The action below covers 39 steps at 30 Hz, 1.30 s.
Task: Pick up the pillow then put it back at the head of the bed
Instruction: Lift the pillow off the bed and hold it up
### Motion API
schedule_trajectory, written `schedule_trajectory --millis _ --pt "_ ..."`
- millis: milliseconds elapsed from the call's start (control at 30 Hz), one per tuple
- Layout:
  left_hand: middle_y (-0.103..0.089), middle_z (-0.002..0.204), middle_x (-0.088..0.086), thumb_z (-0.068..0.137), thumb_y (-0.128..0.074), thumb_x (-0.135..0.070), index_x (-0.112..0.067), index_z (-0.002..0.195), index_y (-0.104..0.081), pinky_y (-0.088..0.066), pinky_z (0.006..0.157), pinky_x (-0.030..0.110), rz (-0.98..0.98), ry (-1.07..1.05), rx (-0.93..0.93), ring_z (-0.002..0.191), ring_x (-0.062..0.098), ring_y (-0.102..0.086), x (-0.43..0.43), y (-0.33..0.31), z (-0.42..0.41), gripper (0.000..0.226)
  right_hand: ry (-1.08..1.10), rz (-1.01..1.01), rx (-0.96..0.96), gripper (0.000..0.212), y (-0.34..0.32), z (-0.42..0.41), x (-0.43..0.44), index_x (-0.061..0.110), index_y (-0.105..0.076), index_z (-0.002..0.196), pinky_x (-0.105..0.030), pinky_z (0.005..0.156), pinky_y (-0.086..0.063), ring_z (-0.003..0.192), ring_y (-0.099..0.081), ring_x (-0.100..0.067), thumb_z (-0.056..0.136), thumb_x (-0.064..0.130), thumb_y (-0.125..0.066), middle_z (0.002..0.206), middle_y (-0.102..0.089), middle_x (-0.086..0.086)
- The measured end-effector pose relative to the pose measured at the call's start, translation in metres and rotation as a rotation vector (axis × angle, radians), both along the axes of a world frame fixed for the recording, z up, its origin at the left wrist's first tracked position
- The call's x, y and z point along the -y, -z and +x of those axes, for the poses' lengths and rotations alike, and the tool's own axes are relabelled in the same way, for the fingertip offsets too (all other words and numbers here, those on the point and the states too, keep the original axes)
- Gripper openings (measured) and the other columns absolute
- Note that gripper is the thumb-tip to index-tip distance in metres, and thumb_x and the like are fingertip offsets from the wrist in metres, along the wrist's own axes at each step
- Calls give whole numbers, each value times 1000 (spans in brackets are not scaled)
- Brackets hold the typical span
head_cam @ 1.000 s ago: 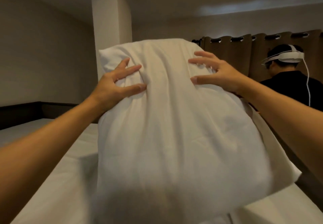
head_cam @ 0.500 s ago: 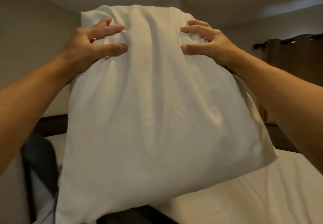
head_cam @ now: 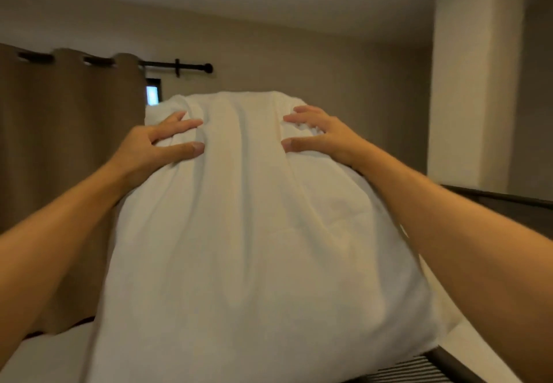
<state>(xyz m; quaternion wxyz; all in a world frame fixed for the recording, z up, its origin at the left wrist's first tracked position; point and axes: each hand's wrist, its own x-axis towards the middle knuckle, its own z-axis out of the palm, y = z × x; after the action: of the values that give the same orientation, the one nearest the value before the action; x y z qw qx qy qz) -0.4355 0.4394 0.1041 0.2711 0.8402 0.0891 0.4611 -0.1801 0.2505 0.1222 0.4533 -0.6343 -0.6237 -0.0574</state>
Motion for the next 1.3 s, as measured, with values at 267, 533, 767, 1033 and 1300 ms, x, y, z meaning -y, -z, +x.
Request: schedule_trajectory --millis 267,533,767,1033,1300 --pt "-45 148 -15 74 -78 -32 -45 114 -64 -30 104 25 -146 -166 -78 133 6 -43 -46 59 -83 44 -236 -170 -112 69 51 -49 -96 33 -56 131 -34 109 -30 134 -35 -10 67 50 -77 152 -32 11" --pt "-40 151 -18 77 -78 -31 -38 125 -65 -32 104 28 -208 -246 -153 135 5 -41 -111 110 -143 50 -263 -211 -156 69 119 -100 -176 34 -55 132 -36 112 -27 135 -34 -10 68 49 -77 152 -32 13" --pt "-38 153 -19 72 -81 -35 -40 124 -65 -30 106 24 -259 -208 -195 137 0 -37 -180 146 -179 54 -244 -247 -207 68 168 -137 -243 36 -52 133 -36 112 -26 137 -32 -12 71 48 -75 153 -30 15" --pt "-34 154 -22 72 -81 -35 -40 126 -64 -30 107 24 -286 -194 -172 139 -2 -33 -234 179 -203 57 -198 -249 -199 82 194 -165 -295 40 -51 133 -39 112 -28 134 -32 -8 58 63 -73 152 -30 18" --pt "-33 155 -22 72 -79 -36 -38 128 -62 -29 109 27 -296 -196 -172 140 0 -32 -269 193 -199 58 -176 -255 -196 80 205 -164 -330 40 -50 133 -30 104 -27 128 -32 -3 60 63 -72 151 -31 19"
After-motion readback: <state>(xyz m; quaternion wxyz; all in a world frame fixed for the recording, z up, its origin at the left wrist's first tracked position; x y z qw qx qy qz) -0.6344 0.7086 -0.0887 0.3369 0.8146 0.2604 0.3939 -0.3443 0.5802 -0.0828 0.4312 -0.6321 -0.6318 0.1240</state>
